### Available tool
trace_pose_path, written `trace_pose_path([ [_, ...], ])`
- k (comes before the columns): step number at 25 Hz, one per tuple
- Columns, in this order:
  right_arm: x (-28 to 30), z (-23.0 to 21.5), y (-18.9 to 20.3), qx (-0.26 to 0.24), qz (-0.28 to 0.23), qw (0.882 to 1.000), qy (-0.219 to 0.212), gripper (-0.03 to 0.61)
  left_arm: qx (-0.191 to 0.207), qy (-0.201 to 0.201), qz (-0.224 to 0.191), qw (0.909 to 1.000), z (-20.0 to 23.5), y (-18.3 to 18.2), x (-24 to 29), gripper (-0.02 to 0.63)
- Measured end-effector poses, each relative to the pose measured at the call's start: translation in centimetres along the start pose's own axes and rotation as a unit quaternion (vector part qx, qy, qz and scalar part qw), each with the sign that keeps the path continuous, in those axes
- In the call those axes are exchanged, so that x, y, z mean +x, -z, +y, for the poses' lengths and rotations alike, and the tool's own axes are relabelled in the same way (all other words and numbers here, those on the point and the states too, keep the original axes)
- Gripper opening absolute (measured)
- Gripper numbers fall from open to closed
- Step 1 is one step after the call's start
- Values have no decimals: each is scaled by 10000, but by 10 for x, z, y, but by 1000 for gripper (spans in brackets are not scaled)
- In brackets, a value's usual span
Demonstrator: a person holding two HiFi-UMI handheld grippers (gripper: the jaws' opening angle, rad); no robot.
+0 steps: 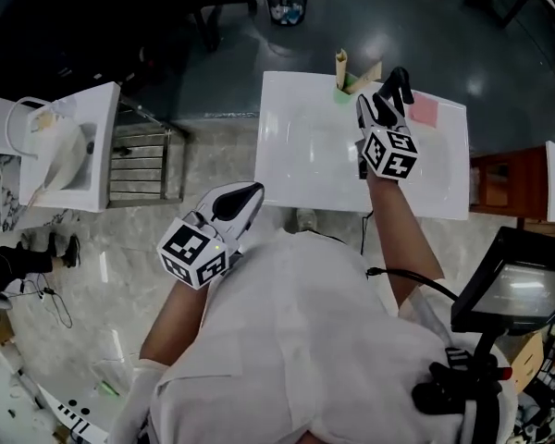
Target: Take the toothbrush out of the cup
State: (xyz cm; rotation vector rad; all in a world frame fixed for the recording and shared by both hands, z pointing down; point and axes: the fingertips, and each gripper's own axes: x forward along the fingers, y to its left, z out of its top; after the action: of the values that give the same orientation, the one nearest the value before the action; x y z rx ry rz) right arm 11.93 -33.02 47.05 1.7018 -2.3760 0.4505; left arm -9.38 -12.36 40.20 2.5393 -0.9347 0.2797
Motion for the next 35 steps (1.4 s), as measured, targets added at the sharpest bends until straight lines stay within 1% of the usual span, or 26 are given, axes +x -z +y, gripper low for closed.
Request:
trace_pose_path([
  [4,28,-23,8,228,48,9996,162,124,-53,-241,-59,9997,10,-2,9,6],
  [7,47,-30,11,346,64,9993,155,126,-103,-396,-70,9991,18,-2,12,6],
  [13,71,-37,13,259,114,9993,240,126,-191,-599,-1,9980,28,-2,22,6],
  [16,74,-40,15,238,139,9991,320,124,-203,-618,15,9979,28,-3,22,6],
  [21,74,-42,17,137,144,9991,369,66,-189,-621,47,9979,27,-1,22,6],
  [31,75,-40,15,-40,99,9994,328,54,-175,-590,103,9981,26,2,26,6],
  [35,75,-42,13,-31,87,9995,300,52,-203,-613,99,9979,27,3,25,6],
])
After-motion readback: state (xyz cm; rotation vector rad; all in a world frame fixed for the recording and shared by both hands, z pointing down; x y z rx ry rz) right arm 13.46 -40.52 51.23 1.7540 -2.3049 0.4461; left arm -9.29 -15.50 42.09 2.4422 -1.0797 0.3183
